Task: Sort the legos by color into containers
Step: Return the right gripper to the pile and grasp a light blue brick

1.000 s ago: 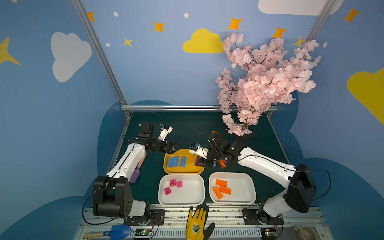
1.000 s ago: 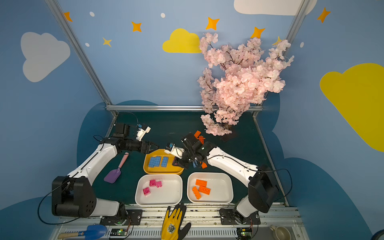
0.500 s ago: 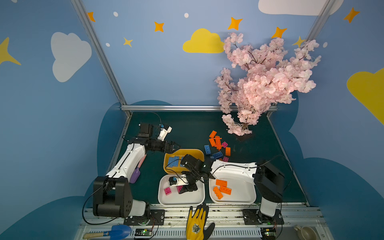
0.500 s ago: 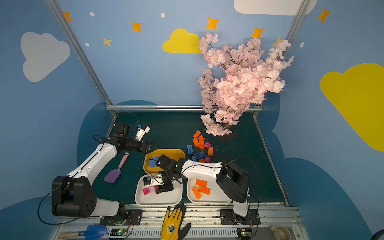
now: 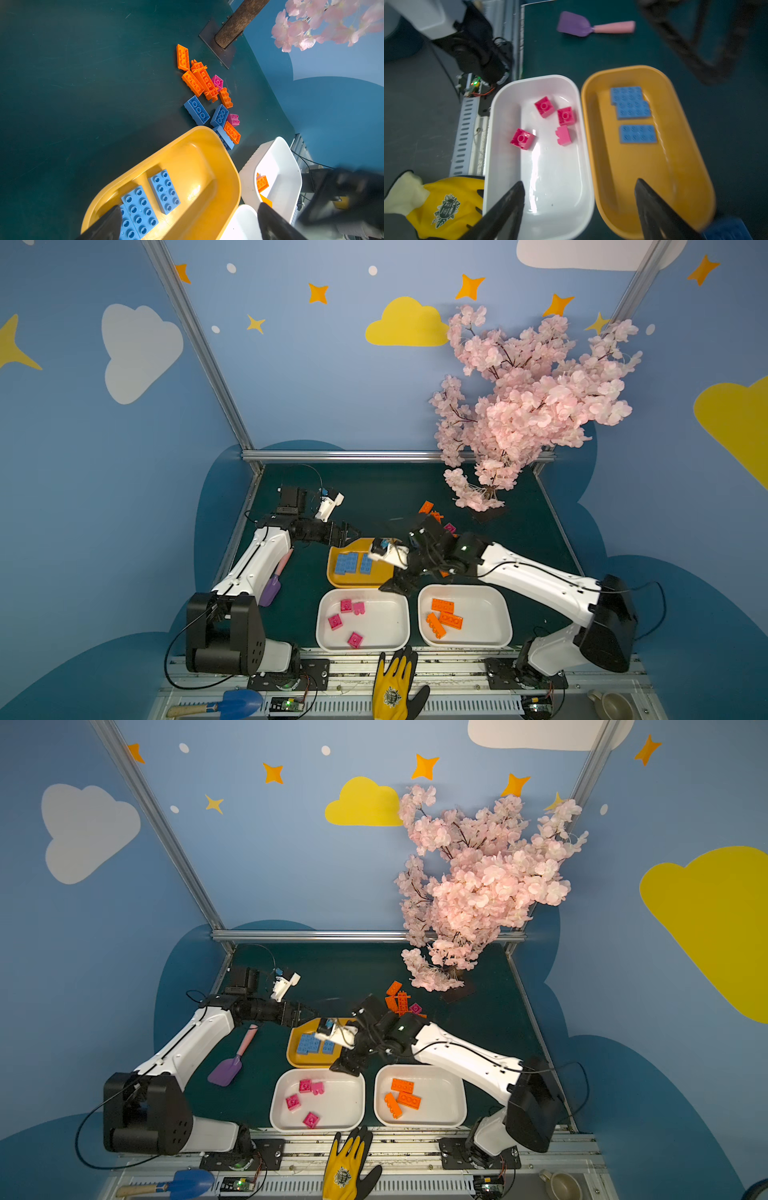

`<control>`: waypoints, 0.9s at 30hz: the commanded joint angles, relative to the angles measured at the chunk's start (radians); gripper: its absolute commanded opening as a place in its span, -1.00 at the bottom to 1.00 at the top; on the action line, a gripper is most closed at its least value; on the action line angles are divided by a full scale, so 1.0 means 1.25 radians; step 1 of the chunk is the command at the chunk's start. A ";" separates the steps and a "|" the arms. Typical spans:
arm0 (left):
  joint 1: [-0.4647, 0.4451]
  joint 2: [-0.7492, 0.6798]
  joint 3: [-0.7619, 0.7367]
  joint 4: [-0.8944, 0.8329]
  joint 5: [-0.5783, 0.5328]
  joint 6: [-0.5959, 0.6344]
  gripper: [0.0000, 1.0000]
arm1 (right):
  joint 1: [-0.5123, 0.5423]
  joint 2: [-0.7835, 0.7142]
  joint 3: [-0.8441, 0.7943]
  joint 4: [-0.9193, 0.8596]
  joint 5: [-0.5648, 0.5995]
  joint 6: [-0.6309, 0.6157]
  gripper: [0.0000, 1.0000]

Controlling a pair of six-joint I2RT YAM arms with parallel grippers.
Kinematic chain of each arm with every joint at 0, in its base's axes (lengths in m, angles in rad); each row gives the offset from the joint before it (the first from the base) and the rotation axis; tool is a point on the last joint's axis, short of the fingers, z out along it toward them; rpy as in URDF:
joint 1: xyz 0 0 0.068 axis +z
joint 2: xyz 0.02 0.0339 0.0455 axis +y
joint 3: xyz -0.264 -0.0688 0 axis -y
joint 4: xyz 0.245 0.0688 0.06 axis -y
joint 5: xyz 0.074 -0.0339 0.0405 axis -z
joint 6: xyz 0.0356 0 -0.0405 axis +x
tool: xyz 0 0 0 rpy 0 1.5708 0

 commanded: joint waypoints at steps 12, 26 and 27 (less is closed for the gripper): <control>0.005 -0.036 -0.020 0.004 0.036 -0.014 0.99 | -0.249 0.250 0.138 -0.176 0.199 0.605 0.49; 0.004 -0.037 -0.038 0.023 0.039 -0.015 0.99 | -0.217 0.519 0.358 -0.218 0.294 0.561 0.27; 0.004 -0.036 -0.040 0.024 0.039 -0.015 1.00 | -0.214 0.530 0.364 -0.220 0.297 0.558 0.26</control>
